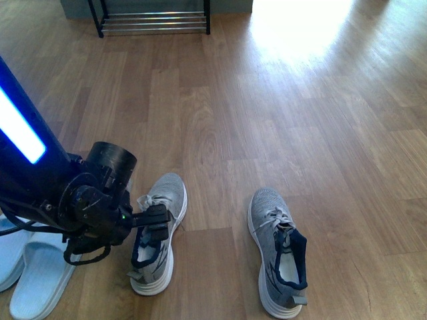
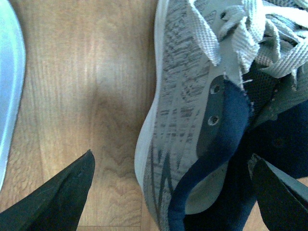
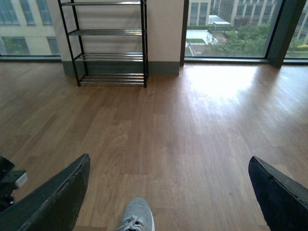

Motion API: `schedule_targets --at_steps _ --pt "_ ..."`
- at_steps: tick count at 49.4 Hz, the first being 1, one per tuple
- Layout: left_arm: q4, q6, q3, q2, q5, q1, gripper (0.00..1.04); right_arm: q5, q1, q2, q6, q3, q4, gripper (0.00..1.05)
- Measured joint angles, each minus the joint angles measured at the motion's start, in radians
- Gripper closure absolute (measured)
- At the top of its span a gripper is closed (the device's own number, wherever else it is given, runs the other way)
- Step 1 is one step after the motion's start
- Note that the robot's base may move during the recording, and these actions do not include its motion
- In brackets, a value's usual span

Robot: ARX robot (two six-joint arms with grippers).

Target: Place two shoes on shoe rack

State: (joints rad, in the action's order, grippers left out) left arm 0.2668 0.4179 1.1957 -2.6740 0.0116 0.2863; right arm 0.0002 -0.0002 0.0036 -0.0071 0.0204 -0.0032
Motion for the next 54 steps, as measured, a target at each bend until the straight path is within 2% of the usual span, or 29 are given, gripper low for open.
schedule_targets --at_steps 17,23,34,42,48,51,54 --pt "-0.006 -0.05 0.125 -0.103 0.014 0.015 0.09 0.0 0.0 0.0 0.0 0.0 0.0 0.09" --pt "-0.002 -0.103 0.153 -0.127 -0.039 0.016 0.1 0.0 0.0 0.0 0.0 0.0 0.0 0.09" --pt "0.033 -0.154 0.156 -0.144 -0.129 0.014 0.53 0.0 0.0 0.0 0.0 0.0 0.0 0.09" --pt "0.042 -0.164 0.156 -0.145 -0.156 0.014 0.73 0.0 0.0 0.0 0.0 0.0 0.0 0.09" --pt "0.048 -0.168 0.156 -0.147 -0.149 0.013 0.96 0.0 0.0 0.0 0.0 0.0 0.0 0.09" --pt "0.052 -0.167 0.156 -0.147 -0.15 0.013 1.03 0.0 0.0 0.0 0.0 0.0 0.0 0.09" --pt "0.056 -0.17 0.155 -0.147 -0.147 0.013 1.03 0.0 0.0 0.0 0.0 0.0 0.0 0.09"
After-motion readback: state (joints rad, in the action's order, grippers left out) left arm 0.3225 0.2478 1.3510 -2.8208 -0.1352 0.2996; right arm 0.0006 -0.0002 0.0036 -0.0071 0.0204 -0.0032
